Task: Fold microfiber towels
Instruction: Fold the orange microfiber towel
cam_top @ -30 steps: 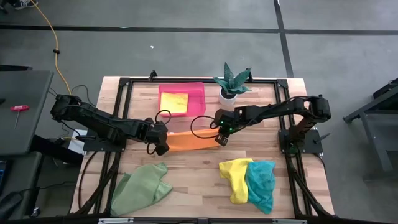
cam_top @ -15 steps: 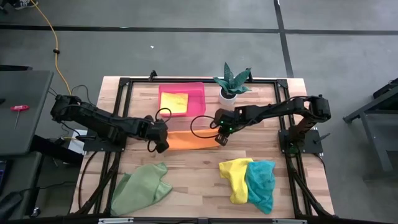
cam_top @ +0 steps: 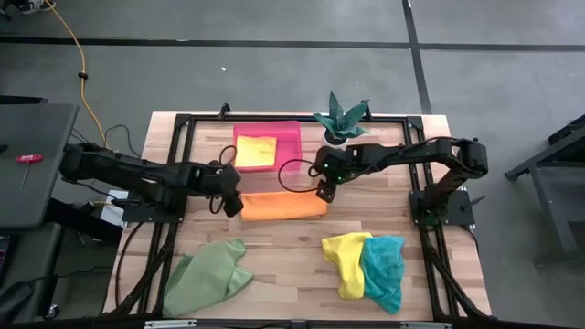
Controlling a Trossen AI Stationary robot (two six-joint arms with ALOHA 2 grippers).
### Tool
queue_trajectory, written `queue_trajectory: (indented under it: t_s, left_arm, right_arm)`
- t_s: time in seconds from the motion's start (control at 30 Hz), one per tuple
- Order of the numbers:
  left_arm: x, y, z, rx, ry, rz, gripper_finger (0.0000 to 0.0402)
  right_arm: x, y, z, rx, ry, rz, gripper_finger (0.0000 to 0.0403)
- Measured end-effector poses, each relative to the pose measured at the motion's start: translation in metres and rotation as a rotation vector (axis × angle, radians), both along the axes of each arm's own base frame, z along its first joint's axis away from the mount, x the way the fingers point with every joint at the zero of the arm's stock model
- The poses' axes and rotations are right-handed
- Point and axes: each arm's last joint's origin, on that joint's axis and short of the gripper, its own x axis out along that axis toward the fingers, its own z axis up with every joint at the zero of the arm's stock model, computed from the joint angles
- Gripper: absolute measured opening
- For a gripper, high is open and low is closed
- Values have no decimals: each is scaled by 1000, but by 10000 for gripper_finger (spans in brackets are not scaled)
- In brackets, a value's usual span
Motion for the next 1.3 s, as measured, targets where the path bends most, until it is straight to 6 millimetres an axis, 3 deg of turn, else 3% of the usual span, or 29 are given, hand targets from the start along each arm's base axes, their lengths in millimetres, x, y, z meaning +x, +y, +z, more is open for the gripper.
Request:
queue_trajectory:
  t_s: [0.13, 0.23, 0.47, 0.6, 0.77, 1.13, 1.3]
  left_arm:
    - [3, -12, 29, 64, -283, -44, 147]
    - [5, -24, 38, 117, -519, -70, 147]
    - [-9, -33, 1, -64, -1049, 48, 148]
    - [-25, -29, -18, -182, -1218, 211, 148]
    - [-32, -26, -23, -191, -1258, 318, 148]
    - [-32, -27, -24, -200, -1238, 286, 148]
    - [-26, -26, -30, -212, -1002, 231, 148]
  right_arm:
    - [-21, 11, -8, 46, 32, 25, 226]
    - [-44, 21, -19, 98, 11, -2, 226]
    - [-83, 39, -30, 284, -303, -195, 226]
    - [-91, 40, -34, 389, -411, -344, 226]
    - [-92, 38, -37, 439, -419, -425, 226]
    - [-91, 38, -37, 501, -415, -502, 226]
    - [-92, 39, -40, 568, -374, -528, 226]
